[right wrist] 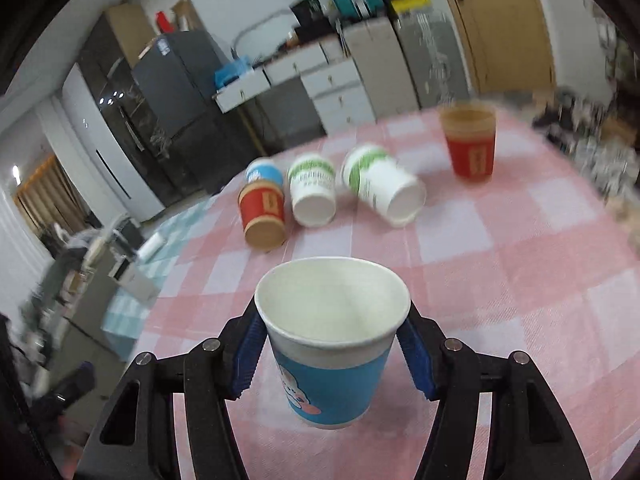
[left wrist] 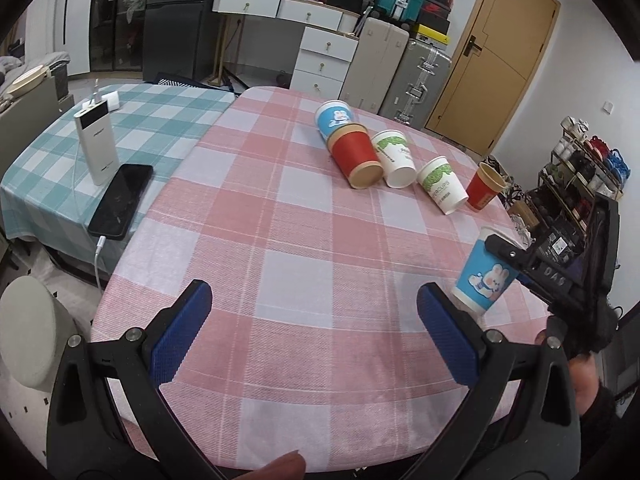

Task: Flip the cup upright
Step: 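Grasp the blue bunny cup with the right gripper and rotate it open end up, then lower the upright blue bunny cup onto the table and open the right gripper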

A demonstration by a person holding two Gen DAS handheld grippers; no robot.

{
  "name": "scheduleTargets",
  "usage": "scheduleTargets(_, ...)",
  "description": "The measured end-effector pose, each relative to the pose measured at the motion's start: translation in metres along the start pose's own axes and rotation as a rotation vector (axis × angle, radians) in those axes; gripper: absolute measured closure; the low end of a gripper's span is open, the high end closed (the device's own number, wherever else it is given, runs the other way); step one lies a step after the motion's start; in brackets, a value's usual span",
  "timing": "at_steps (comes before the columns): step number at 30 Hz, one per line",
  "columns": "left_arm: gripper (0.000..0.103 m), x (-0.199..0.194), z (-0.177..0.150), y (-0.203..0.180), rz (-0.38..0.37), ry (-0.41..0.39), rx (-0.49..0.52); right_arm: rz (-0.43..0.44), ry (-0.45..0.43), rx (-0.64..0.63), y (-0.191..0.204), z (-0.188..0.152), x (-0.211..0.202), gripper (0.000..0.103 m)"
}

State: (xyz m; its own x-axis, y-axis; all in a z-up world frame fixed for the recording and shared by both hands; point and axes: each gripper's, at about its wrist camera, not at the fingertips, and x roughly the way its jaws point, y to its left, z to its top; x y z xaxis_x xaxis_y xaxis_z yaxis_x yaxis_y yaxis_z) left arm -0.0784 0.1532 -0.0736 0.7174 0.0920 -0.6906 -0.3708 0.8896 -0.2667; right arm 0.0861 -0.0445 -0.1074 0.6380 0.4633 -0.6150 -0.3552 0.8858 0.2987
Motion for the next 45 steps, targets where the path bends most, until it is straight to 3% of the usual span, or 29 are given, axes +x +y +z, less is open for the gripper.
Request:
scheduleTargets(4,0.001,0.013,0.001,-0.009,0.009,0.018,0.009,-0.079,-0.126,-0.195,0.028,-0.012,-0.006,0.04)
scheduleTargets(11,0.001,0.022,0.001,-0.021,-0.001,0.029,0.037,-0.078,-0.067,-0.157,0.019,-0.031,0.008,0.041)
scheduleTargets(19,0.001,0.023,0.001,-0.021,0.007,0.041,0.052,-0.077,-0.073,-0.273,0.032,-0.053,-0.004,0.04)
scheduleTargets(24,0.001,0.019,0.004,-0.021,0.017,0.017,0.06,-0.046,0.014,-0.284,0.033,-0.057,-0.002,0.034)
scheduleTargets(27,0.001,0.02,0.003,-0.022,0.027,0.03,0.052,-0.063,0.042,-0.291,0.033,-0.059,-0.002,0.014)
scheduleTargets(33,0.001,0.018,-0.001,-0.031,0.036,0.031,0.082,-0.008,0.125,-0.319,0.029,-0.061,-0.018,0.007)
scheduleTargets(40,0.001,0.015,-0.001,-0.05,0.029,0.004,0.118,-0.062,0.067,-0.281,0.011,-0.052,-0.063,0.005)
scheduleTargets(45,0.001,0.006,-0.002,-0.078,0.026,-0.026,0.194,-0.047,-0.04,-0.202,-0.003,-0.035,-0.104,0.002)
